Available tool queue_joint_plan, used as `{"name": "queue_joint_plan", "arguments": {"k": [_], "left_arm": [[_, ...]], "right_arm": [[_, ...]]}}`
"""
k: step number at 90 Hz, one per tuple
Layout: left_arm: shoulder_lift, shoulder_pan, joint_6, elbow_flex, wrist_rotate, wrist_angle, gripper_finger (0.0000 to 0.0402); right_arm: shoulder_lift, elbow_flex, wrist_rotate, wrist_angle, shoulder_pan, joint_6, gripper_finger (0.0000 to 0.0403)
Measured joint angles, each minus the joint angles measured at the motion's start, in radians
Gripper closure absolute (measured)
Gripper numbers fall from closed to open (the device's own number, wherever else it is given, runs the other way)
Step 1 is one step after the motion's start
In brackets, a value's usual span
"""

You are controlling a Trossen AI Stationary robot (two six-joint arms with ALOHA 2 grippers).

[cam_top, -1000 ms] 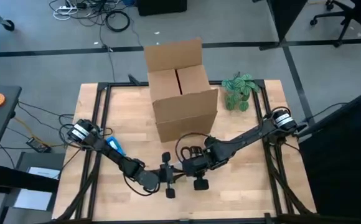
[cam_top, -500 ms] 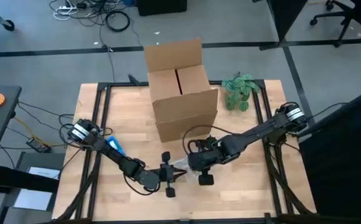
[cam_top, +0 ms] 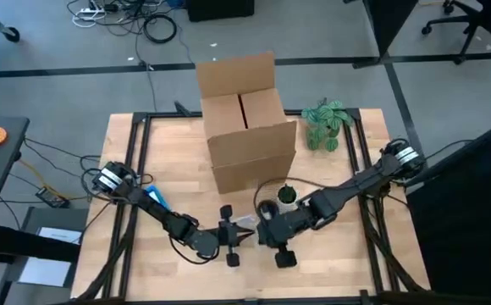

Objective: Wrap mug
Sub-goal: Wrap the yellow mug with the transparent bubble wrap

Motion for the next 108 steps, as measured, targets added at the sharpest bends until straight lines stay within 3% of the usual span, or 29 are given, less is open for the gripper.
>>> {"name": "queue_joint_plan", "arguments": {"k": [29, 72, 92, 108], "left_arm": [[0.000, 0.000, 0.002, 0.000, 0.000, 0.009, 0.0401], [-0.059, 0.007, 0.054, 0.002, -0.003, -0.008, 0.0401], [-0.061, 0.032, 0.001, 0.002, -0.009, -0.128, 0.0401], [-0.087, -0.028, 0.079, 0.002, -0.047, -0.119, 0.0401]], "right_arm": [[0.030, -0.001, 0.144, -0.189, -0.018, 0.069, 0.0403], [0.196, 0.000, 0.054, -0.191, -0.080, -0.003, 0.0403], [0.209, 0.001, 0.037, -0.178, -0.080, -0.019, 0.0403], [0.203, -0.002, 0.035, -0.185, -0.075, -0.026, 0.0403]]}}
